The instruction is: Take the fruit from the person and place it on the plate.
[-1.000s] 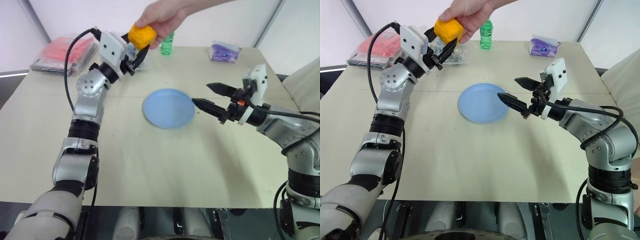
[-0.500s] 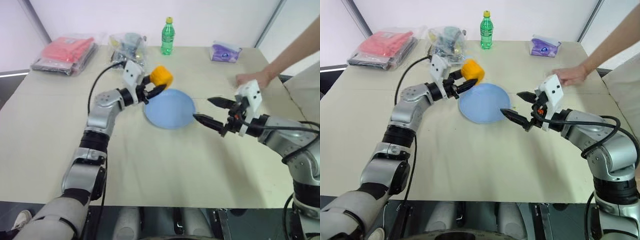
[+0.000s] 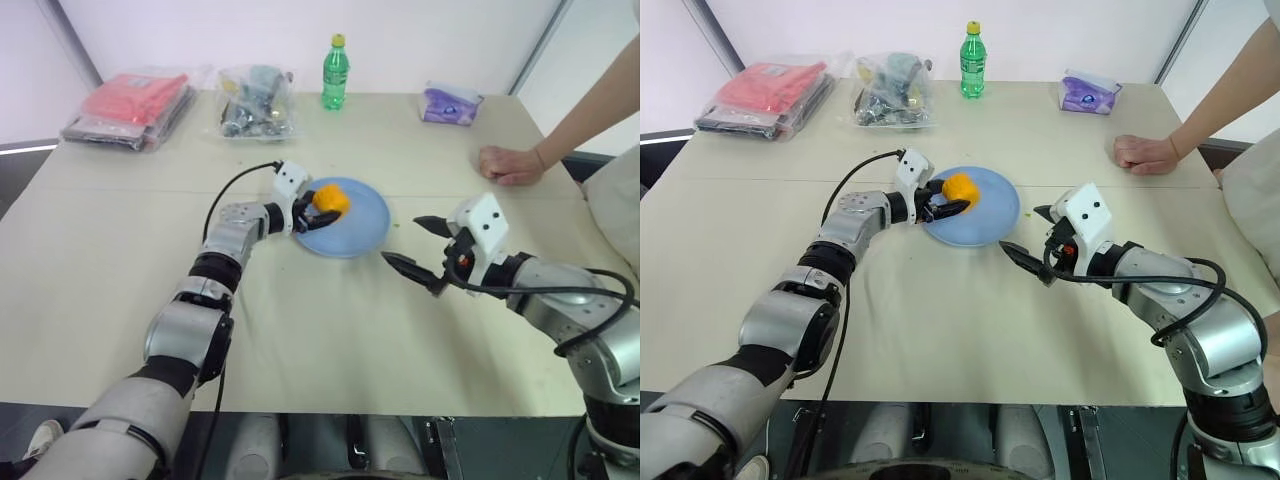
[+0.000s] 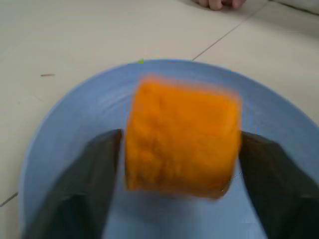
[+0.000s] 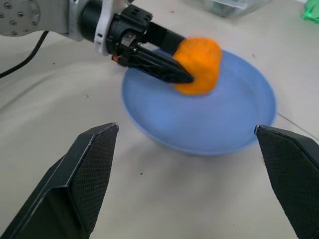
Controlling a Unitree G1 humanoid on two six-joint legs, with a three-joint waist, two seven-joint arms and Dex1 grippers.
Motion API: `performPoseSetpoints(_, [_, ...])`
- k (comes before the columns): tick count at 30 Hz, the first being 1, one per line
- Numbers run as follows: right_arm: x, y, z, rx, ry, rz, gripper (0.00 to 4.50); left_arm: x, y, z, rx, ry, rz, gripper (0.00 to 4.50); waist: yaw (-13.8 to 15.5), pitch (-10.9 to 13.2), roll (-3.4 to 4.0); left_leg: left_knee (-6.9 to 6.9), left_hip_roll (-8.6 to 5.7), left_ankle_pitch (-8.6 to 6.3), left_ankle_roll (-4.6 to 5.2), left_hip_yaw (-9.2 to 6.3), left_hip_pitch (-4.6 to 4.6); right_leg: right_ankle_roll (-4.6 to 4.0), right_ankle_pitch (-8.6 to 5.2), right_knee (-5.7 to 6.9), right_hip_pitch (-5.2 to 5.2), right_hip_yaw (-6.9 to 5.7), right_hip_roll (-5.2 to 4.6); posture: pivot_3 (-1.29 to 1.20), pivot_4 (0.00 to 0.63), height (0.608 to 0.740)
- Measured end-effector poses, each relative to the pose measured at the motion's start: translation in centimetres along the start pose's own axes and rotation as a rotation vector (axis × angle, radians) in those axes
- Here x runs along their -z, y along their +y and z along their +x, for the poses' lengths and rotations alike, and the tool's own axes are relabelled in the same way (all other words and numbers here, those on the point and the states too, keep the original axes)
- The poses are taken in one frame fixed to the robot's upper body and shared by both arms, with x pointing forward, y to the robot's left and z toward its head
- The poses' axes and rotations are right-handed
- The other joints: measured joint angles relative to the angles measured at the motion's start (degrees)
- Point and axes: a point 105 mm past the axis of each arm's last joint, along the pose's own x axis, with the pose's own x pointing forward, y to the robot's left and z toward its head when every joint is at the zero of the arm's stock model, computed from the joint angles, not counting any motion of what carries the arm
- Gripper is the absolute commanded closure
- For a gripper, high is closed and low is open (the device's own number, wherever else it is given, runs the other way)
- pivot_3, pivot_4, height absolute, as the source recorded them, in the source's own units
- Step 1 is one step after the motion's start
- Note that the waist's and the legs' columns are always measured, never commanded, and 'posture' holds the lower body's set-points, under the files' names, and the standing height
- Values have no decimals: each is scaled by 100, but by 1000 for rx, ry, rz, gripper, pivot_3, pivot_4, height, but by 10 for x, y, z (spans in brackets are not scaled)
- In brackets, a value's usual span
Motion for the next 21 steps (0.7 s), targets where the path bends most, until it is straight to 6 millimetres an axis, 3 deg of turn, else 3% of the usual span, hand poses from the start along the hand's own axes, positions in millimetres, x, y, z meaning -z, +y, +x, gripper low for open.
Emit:
performPoseSetpoints(8, [0, 1, 1, 7, -4, 2, 0, -22, 4, -8, 16, -91, -7, 19, -42, 0, 0, -1, 3, 0, 0, -2, 1, 0, 0, 1, -3, 1, 3, 0, 150, 731])
performPoseSetpoints(14, [-6, -4, 3, -18, -13, -20, 0, -62, 12, -76, -45, -212, 81, 19, -167, -1, 3, -7, 9, 0, 0, -5, 6, -1, 0, 6, -3, 5, 5, 0, 150, 731])
performPoseSetpoints(21, [-6, -13, 16, -60, -16, -38, 0, -48, -5, -144, -199, -154, 61, 19, -126, -1, 3, -1, 7, 0, -1, -5, 6, -1, 0, 11, 1, 3, -4, 0, 150, 731])
